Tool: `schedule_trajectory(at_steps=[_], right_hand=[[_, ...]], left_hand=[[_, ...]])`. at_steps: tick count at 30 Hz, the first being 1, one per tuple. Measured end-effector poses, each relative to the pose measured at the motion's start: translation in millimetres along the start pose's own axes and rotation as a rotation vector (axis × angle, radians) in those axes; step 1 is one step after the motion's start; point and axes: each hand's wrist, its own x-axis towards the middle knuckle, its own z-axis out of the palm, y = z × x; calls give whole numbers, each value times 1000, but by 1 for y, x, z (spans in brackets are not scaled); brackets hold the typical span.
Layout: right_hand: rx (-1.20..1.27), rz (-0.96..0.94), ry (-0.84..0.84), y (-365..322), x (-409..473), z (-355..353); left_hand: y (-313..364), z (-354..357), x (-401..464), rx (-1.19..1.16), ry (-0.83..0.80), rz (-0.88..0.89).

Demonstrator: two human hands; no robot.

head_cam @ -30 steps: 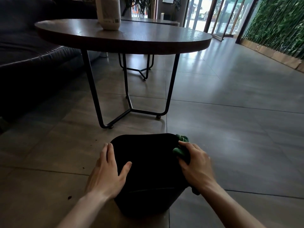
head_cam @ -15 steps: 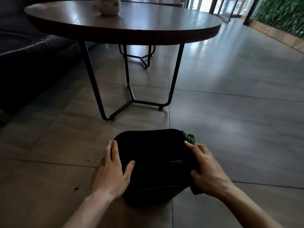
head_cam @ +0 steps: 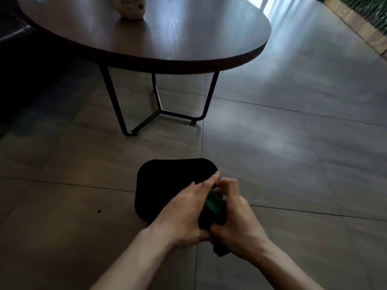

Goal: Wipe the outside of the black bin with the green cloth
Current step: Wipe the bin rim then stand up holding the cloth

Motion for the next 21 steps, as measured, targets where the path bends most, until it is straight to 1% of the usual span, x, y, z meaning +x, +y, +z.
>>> schedule_trajectory(at_steps=[2, 4, 5, 8, 9, 13, 15, 19, 21], right_hand=[[7, -7, -49, -22, -15, -21], [1, 27, -118, -45, -30, -50], [-50, 9, -145, -56, -38, -66], [-316, -91, -217, -94, -60, -116], [-358, -112, -230, -106, -67, -131], [-560, -212, -221, -162, -100, -195], [-635, -230, -203, -189, -113, -222], [-674, -258, -80, -239, -145, -280], [-698, -276, -41, -259, -157, -301]], left_hand=[[25, -14, -17, -78, 8, -61], [49, -36, -35, -44, 11, -80], [62, -50, -45, -25, 8, -85], [109, -94, -64, 7, 7, -107], [127, -109, -68, 33, 5, -109], [215, -171, -77, 223, -12, -34], [249, -195, -81, 292, -10, -11], [325, -237, -93, 462, 14, 64], [359, -253, -99, 496, 36, 66]])
